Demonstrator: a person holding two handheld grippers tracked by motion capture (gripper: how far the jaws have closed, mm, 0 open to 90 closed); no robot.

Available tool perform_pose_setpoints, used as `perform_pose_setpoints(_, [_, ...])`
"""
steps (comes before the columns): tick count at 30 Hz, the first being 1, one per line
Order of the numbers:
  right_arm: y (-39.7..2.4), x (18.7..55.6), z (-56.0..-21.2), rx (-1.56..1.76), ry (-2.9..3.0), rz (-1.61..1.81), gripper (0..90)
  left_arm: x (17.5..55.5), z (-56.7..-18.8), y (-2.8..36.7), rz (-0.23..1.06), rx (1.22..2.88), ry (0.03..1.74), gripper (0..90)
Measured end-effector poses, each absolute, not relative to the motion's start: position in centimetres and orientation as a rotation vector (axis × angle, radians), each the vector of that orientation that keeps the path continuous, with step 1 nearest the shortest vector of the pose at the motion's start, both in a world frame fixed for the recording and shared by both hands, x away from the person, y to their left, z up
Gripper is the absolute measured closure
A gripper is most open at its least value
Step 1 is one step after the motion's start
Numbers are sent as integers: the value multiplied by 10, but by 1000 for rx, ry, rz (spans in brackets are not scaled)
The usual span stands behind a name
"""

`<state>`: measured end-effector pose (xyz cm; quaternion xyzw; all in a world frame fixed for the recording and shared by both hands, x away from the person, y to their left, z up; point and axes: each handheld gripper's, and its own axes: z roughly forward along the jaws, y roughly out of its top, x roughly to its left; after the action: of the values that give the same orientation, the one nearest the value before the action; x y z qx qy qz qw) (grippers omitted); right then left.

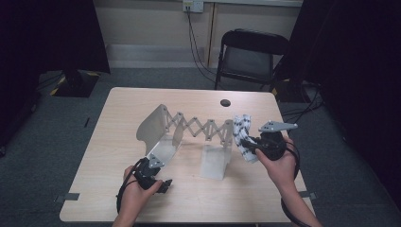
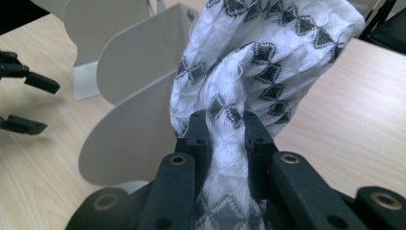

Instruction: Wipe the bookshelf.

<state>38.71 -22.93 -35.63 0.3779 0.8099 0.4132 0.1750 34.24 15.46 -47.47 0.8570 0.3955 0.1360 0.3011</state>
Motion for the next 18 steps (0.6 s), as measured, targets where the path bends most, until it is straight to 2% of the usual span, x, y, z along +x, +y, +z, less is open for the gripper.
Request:
perform_pose_setpoints(6, [-224, 392, -366, 1071, 2325, 1133, 777, 342, -475, 153, 355, 2266, 1052, 221])
perform_pose_setpoints(18, [-217, 396, -431, 1169, 2437, 1035, 777, 343, -475, 153, 356, 2281, 1043, 221])
